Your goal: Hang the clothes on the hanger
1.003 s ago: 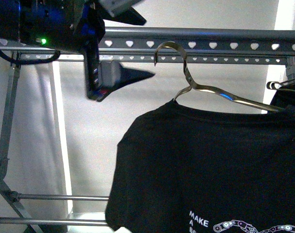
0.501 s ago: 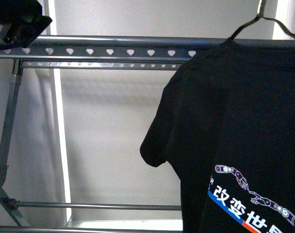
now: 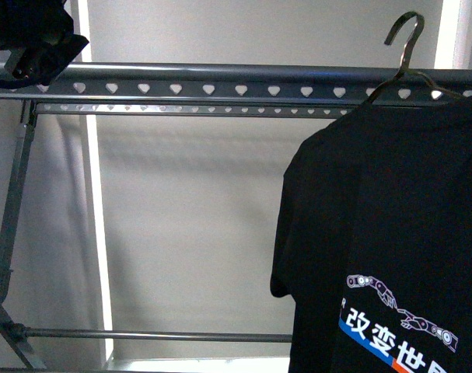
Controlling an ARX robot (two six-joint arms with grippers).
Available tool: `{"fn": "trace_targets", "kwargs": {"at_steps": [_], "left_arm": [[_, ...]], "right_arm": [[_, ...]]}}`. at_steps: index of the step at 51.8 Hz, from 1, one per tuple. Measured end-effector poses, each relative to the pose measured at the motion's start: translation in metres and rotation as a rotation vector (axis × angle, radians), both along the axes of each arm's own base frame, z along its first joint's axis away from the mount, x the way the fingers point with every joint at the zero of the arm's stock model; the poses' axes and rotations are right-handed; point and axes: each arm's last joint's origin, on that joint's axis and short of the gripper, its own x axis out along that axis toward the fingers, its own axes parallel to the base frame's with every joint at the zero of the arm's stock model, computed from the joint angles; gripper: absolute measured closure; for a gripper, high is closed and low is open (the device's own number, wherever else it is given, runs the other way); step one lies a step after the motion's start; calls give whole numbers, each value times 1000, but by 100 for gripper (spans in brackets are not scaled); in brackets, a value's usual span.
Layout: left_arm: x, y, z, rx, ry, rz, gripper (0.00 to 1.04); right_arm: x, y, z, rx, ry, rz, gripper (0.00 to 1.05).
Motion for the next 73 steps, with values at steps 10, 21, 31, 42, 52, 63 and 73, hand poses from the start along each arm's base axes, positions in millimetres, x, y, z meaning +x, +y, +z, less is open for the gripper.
{"fn": "trace_targets", "kwargs": {"at_steps": [10, 21, 31, 42, 52, 63, 73], "left_arm": [[-2, 2, 3, -25, -32, -44, 6], [-6, 2, 7, -16, -102, -139, 6], [-6, 0, 4, 15, -101, -131, 6], [-5, 0, 3, 65, -108, -95, 6], [-3, 1, -1, 89, -80, -54, 6], [-2, 1, -2, 97, -66, -40, 6], [0, 0, -5, 115, -34, -33, 6]], "right_arm": [[22, 7, 1, -20, 15, -24, 95], [42, 11, 13, -43, 5, -66, 95], [56, 17, 15, -73, 23, -87, 95], [70, 19, 9, -119, 53, -116, 95], [70, 23, -1, -156, 49, -132, 95], [59, 27, -32, -166, 85, -122, 95], [40, 27, -39, -208, 7, -174, 75]]}}
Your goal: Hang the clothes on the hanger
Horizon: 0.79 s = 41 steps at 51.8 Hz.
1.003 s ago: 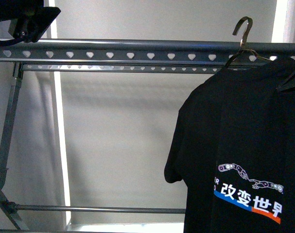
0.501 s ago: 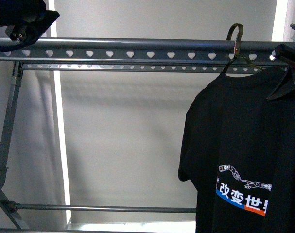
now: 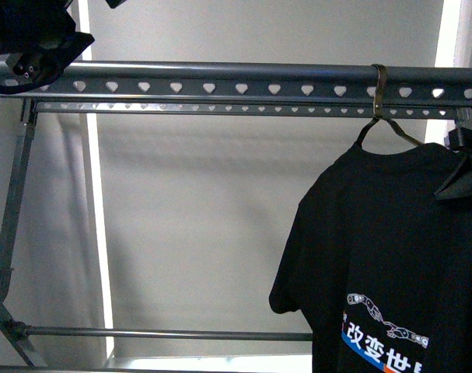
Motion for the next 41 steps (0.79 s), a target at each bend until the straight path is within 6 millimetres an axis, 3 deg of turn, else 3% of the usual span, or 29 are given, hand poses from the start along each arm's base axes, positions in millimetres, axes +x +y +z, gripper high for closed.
{"fn": "trace_targets", "kwargs": {"at_steps": [7, 14, 21, 27, 31, 41], "left_arm": [[6, -5, -7, 38, 99, 1, 6], [13, -14, -20, 80, 209, 5, 6], [1, -26, -41, 266, 348, 259, 23], [-29, -23, -61, 399, 344, 334, 39], [-65, -14, -77, 459, 308, 362, 57], [-119, 3, -126, 506, 337, 369, 96]], "right_arm": [[-36, 3, 3, -42, -222, -61, 47], [-79, 11, 6, -8, -353, -70, 27], [-132, 17, 5, 12, -478, -117, 9], [-166, 11, -11, -122, -513, -205, 24], [-185, 9, -30, -188, -544, -225, 41], [-199, 9, -70, -225, -511, -203, 81]]}}
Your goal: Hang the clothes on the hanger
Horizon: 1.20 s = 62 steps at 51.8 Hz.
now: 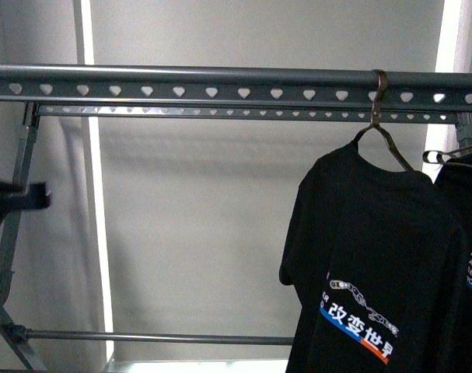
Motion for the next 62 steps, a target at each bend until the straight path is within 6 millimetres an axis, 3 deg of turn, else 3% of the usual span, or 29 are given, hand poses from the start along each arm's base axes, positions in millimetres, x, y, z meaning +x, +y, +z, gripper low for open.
{"fn": "trace_targets", "kwargs": {"at_steps": [2, 8, 33, 48, 62], "left_arm": [[-9, 3, -10, 2, 15, 6, 102], [-29, 7, -21, 7, 8, 1, 101], [-99, 23, -60, 9, 6, 2, 101], [-129, 23, -72, 9, 9, 2, 101], [-143, 23, -83, 10, -2, 2, 101]], "right_arm": [[-3, 0, -4, -2, -5, 0, 88], [-9, 0, -12, -6, -12, 0, 104], [-31, 0, -44, -6, -13, 0, 102], [-41, 0, -54, -6, -14, 0, 102], [-45, 0, -62, -7, -21, 0, 102]]}}
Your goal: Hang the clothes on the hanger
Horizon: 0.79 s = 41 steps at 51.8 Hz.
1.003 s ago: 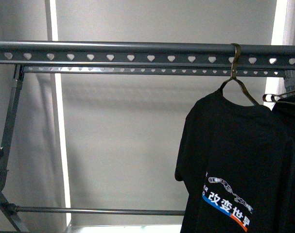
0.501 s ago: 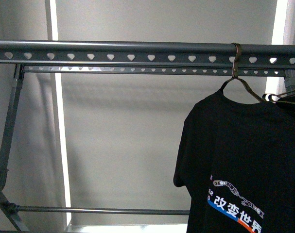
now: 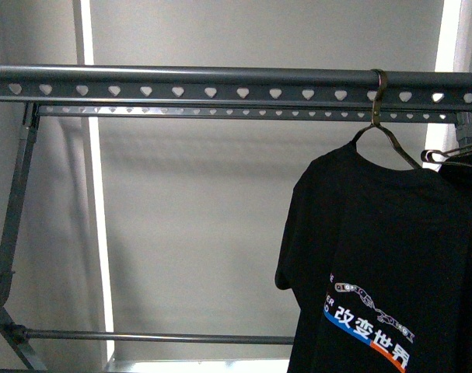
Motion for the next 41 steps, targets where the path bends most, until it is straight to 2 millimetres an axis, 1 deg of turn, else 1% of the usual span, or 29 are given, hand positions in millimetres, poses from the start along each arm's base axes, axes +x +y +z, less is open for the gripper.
{"fn": "trace_targets", "kwargs": {"at_steps": [9, 13, 16, 41], "left_arm": [[-8, 0, 3, 0, -8, 0, 101], [-11, 0, 4, 0, -12, 0, 101], [-13, 0, 4, 0, -11, 0, 101], [-27, 0, 6, 0, -19, 0, 101]], "right_arm": [[-3, 0, 0, 0, -1, 0, 102], [-10, 0, -5, 0, 34, 0, 102], [-13, 0, -3, 0, 5, 0, 102], [-14, 0, -3, 0, 4, 0, 102]]}}
